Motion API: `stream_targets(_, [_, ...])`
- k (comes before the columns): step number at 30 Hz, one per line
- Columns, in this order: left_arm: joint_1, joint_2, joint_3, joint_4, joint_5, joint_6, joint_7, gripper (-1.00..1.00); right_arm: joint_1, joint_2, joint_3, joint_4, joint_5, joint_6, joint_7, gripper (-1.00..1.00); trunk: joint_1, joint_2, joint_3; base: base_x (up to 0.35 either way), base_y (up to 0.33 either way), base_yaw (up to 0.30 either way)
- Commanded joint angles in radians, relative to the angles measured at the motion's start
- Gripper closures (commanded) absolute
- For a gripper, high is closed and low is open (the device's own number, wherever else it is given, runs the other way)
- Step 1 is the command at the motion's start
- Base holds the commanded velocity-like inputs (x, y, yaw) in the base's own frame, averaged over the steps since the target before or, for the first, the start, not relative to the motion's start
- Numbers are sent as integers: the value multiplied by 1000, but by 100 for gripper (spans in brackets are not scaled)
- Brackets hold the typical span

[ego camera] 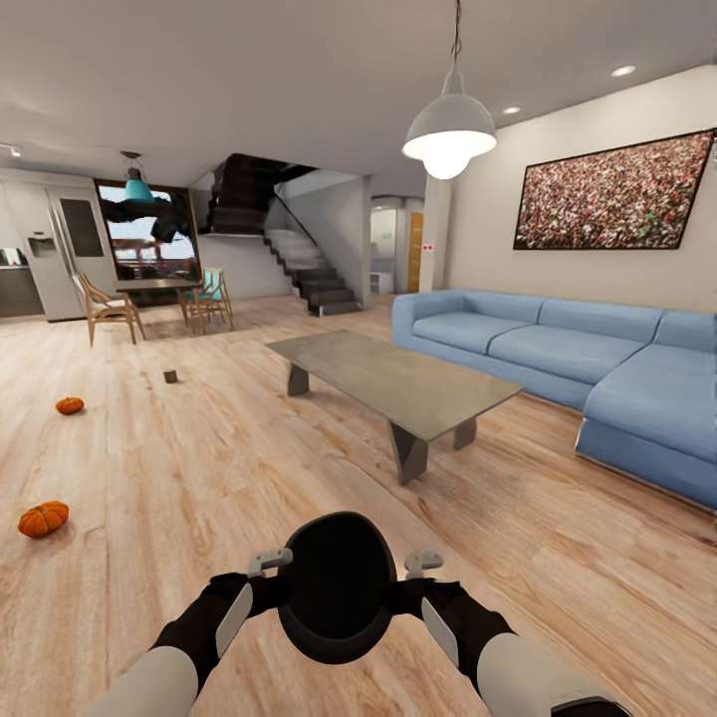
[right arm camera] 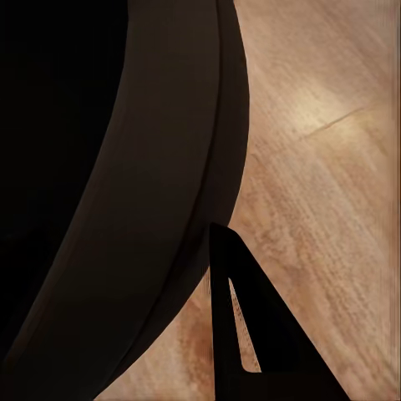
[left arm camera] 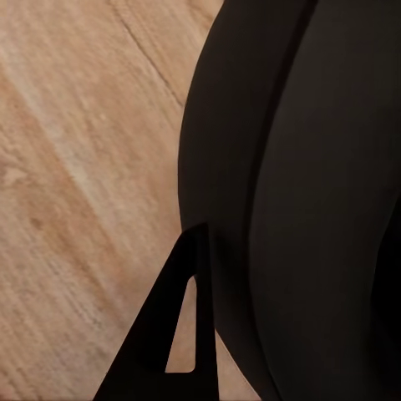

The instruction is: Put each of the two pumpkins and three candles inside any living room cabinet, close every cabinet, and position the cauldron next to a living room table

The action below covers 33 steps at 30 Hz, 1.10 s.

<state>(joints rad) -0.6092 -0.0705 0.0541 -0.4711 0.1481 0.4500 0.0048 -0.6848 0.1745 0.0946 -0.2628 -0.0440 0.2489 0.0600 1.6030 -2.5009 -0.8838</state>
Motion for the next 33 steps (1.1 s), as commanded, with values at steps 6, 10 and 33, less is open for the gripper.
stream_targets(6, [0, 0, 7, -1, 2, 7, 0, 100, -1, 0, -6, -13, -25, 5, 26, 100, -3, 1, 19, 0, 0, -28])
stream_targets(10, [0, 0, 7, -1, 2, 6, 0, 100, -1, 0, -6, -13, -25, 6, 30, 100, -3, 1, 19, 0, 0, -140])
stream_targets(33, [0, 0, 7, -1, 2, 6, 0, 100, -1, 0, -6, -13, -25, 6, 30, 100, -3, 1, 19, 0, 0, -258])
